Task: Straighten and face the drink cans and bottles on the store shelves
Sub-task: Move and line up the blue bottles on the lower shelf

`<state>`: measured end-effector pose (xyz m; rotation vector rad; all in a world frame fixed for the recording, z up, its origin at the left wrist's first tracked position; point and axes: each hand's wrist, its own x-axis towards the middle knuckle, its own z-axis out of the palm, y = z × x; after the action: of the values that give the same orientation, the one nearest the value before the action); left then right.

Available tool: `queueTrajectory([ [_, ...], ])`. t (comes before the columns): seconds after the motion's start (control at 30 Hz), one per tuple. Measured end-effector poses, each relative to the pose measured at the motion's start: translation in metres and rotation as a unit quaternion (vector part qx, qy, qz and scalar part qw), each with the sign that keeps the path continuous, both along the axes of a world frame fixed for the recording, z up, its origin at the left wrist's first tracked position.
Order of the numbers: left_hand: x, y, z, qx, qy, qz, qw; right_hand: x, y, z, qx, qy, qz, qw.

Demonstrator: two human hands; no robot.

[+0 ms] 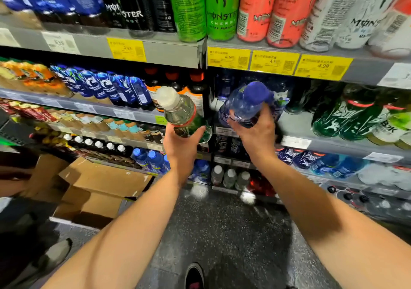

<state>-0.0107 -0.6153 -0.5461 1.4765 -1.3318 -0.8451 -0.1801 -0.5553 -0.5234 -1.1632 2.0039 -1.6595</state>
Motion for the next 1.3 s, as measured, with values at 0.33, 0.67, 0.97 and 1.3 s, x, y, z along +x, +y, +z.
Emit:
queueTrajectory([
  [0.33, 0.037, -0.040, -0.012, 0.017, 0.007, -0.098, 0.995, 0.022, -0.071, -0.017, 0.083, 0.037, -0.059, 0.994],
  [0.67, 0.030, -0.038, -0.021, 0.047, 0.000, -0.131, 0.990, 0.023, -0.076, -0.012, 0.173, 0.077, -0.049, 0.981],
  [0.97, -0.032, 0.011, -0.004, 0.019, -0.005, -0.184, 0.983, -0.015, 0.004, -0.028, 0.113, -0.037, -0.098, 0.988],
  [1.3, -0.158, 0.087, 0.027, 0.014, 0.076, -0.194, 0.978, -0.122, 0.101, -0.013, 0.101, -0.042, -0.101, 0.989],
])
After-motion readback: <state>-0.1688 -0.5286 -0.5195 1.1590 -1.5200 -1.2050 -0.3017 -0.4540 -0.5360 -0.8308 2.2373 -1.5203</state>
